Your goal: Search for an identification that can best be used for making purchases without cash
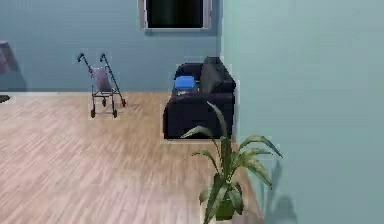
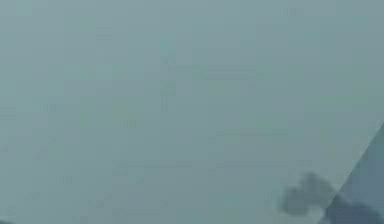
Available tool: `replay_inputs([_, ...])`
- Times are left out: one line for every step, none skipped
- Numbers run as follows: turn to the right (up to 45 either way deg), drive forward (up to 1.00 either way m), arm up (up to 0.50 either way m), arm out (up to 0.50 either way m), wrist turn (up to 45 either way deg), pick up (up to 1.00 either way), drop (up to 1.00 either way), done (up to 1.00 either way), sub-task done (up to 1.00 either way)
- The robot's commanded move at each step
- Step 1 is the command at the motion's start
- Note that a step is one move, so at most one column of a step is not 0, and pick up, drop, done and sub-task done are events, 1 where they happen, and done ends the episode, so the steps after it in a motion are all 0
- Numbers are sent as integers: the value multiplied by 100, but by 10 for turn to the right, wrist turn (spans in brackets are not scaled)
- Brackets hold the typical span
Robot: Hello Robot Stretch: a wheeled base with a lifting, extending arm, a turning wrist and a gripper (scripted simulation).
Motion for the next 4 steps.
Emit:
replay_inputs([-390, 0, 0, 0, 0, 0, 0, 0, 0])
replay_inputs([0, 100, 0, 0, 0, 0, 0, 0, 0])
replay_inputs([0, 100, 0, 0, 0, 0, 0, 0, 0])
replay_inputs([0, 50, 0, 0, 0, 0, 0, 0, 0])
